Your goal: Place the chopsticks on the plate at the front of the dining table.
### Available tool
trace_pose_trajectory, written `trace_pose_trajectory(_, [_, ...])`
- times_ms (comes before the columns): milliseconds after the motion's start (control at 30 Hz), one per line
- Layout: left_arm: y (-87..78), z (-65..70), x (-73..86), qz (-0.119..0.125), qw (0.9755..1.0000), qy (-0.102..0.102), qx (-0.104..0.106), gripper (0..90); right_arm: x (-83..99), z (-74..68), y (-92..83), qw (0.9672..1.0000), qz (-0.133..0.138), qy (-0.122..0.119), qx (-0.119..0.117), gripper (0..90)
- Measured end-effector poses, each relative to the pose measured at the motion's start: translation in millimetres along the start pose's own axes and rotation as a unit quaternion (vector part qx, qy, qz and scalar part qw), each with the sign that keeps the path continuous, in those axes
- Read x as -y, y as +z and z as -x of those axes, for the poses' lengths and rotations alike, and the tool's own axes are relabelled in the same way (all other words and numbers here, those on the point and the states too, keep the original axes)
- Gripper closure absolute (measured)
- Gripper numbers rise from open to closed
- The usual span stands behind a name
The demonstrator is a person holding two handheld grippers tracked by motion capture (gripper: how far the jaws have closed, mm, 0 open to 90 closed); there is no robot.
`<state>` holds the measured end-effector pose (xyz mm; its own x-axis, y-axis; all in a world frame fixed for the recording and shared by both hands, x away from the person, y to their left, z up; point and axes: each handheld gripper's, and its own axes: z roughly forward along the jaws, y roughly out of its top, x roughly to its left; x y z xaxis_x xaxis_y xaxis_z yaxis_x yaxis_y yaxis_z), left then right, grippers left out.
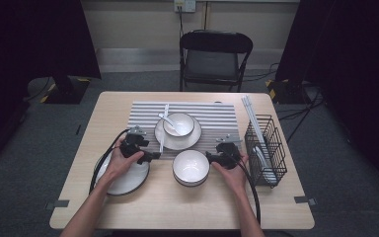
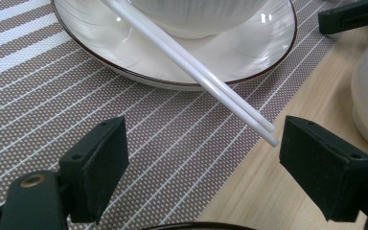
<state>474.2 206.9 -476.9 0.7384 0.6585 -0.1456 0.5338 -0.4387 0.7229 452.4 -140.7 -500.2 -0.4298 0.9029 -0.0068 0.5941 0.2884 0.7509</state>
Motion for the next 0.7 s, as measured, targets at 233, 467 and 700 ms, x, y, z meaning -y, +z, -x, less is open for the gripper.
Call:
trace_pose_trajectory(233, [-3.0,-2.6,-1.1,0.020,0.9996,-0.015,0.011,17.6,0.0,0.0,0.0,1.0000,0.000,0.000,0.000,26.8])
trace_pose_trajectory(467, [-4.7,-4.7,1.5,0.009,0.9997,-0.017,0.015,17.3,0.0,-0.1,0.0,1.0000,0.000,0.000,0.000,26.7])
trace_pose_trajectory(700, [-1.7,-3.6,-0.1,0.010,0.9999,-0.010,0.007,17.3,0.0,0.0,0.1,1.0000,0.001,0.000,0.000,26.8])
